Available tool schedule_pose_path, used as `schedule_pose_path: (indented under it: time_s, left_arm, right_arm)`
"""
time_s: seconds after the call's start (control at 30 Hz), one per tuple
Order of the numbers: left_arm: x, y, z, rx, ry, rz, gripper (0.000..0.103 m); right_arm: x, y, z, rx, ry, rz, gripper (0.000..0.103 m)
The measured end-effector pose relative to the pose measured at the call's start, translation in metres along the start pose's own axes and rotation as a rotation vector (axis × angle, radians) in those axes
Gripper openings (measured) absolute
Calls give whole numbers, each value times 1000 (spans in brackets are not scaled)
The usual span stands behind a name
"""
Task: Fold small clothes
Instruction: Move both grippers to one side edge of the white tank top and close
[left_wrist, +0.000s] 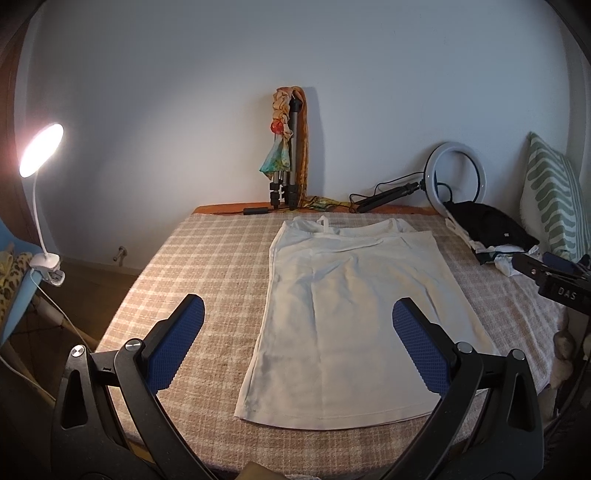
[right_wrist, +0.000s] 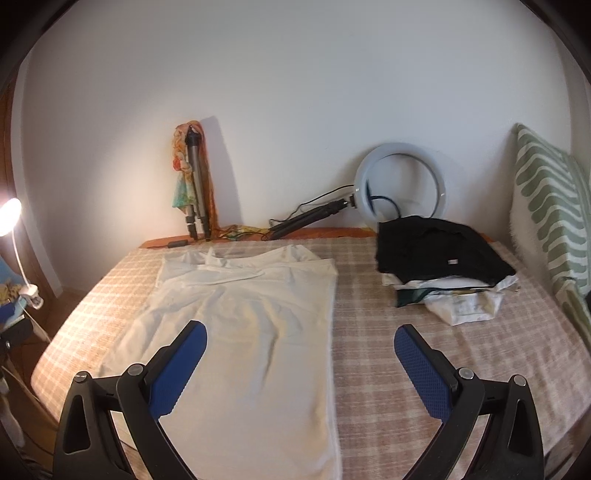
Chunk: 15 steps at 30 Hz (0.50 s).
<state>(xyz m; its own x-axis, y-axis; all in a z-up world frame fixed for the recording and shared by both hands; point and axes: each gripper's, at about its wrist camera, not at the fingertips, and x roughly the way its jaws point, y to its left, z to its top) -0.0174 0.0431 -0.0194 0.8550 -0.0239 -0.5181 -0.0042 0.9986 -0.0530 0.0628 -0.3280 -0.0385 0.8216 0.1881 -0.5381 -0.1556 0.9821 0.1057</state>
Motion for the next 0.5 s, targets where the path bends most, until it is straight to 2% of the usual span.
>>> schedule_pose_path:
  time_s: [0.13,0.23,0.33,0.4,0.5]
  left_arm:
    - [7,15,-7,-24,46,-7,103]
    - [18,29,-17,-64,115,-12,97]
    - [29,45,-32,-140,197,-26,85]
    - [36,54,-42,-179,245,-32,73]
    - [46,59,-53,-204,297,-39,59]
  right_arm:
    - [15,10,7,-2,21,62,102]
    - [30,21,13,-34,62,97,95]
    - [49,36,21,-56,116,149,86]
    - [66,49,31,-74,161,191,78]
    - [92,72,46,-97,214,248,71]
